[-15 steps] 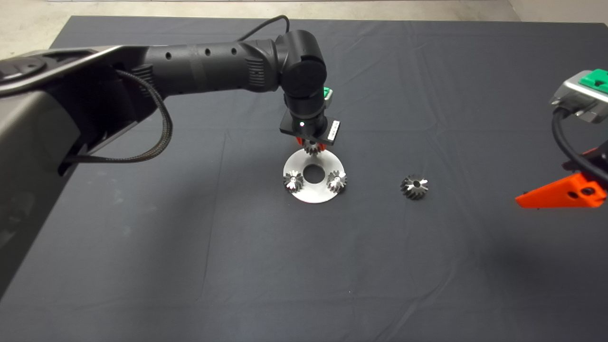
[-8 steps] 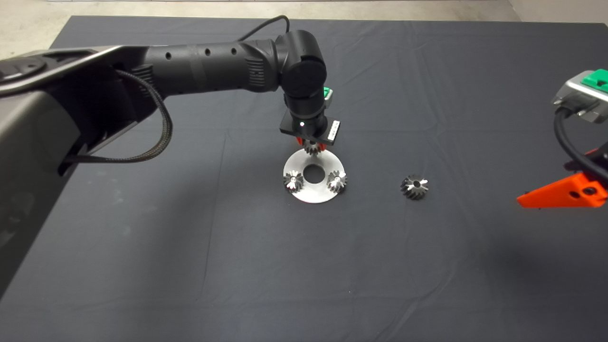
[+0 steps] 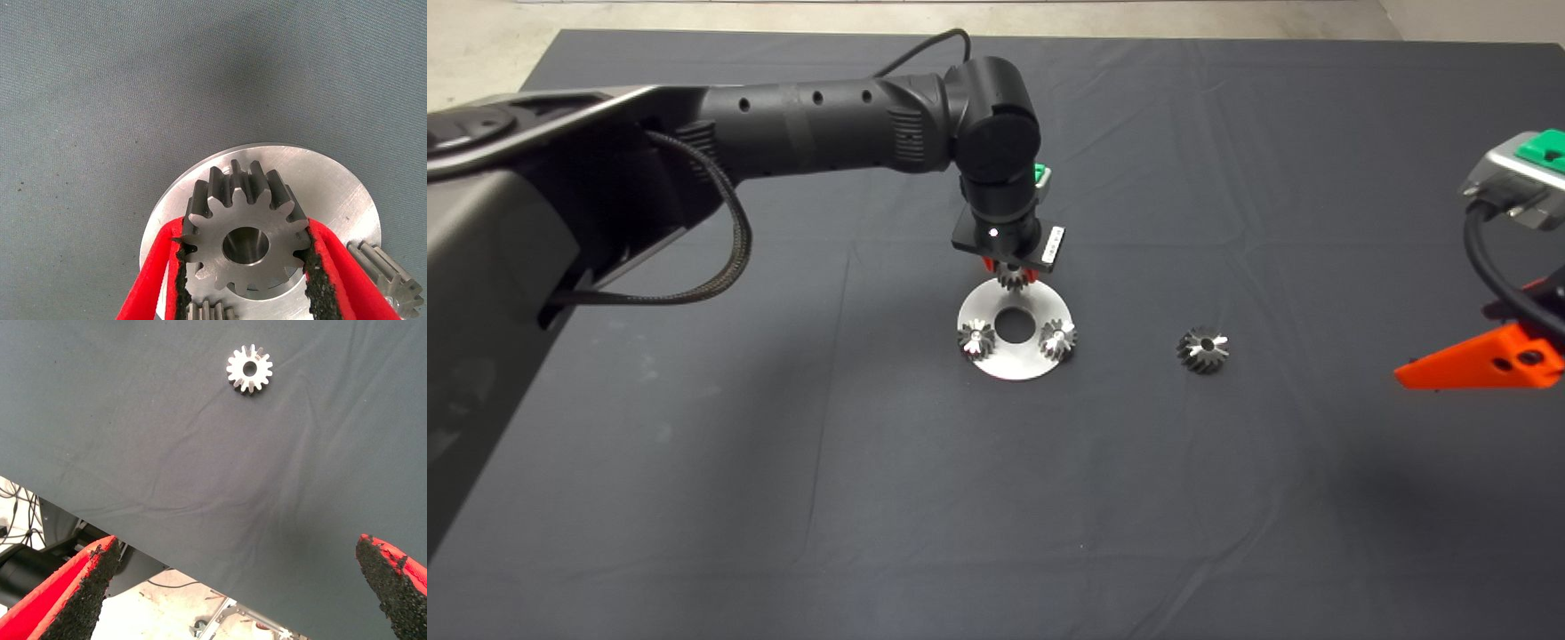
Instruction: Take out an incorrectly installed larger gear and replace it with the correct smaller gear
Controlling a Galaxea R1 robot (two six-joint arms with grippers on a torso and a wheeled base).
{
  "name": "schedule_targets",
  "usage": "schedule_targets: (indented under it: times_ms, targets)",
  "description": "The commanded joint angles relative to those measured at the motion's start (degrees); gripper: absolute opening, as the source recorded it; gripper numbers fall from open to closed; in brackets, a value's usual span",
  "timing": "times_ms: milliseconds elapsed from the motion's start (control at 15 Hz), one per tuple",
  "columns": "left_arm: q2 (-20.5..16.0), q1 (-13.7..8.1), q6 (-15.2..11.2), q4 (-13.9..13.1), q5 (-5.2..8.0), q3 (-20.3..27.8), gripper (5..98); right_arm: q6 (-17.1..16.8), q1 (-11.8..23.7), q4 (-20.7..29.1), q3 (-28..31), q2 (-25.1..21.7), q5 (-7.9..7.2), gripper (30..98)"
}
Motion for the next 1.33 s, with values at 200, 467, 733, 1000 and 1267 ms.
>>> schedule_targets:
  times_ms: [200,467,733,1000,1267]
  targets:
    - [0.3,1.2,-0.1,1.1,0.71,1.7,34.1,0.3,0.8,1.6,0.4,0.0,0.17,93.3]
    - [0.3,0.6,-0.1,1.0,0.60,1.7,34.1,0.4,0.8,1.6,0.5,-0.3,0.17,93.3]
    - [0.3,0.4,0.1,0.9,0.62,2.3,35.4,0.4,0.8,1.6,0.5,-0.3,0.17,93.3]
    - [0.3,0.2,0.2,0.7,0.62,2.8,38.7,0.4,0.8,1.6,0.5,-0.3,0.17,93.3]
    - [-1.5,-12.0,0.9,-4.2,1.76,8.5,47.9,0.4,0.8,1.6,0.5,-0.4,0.17,93.3]
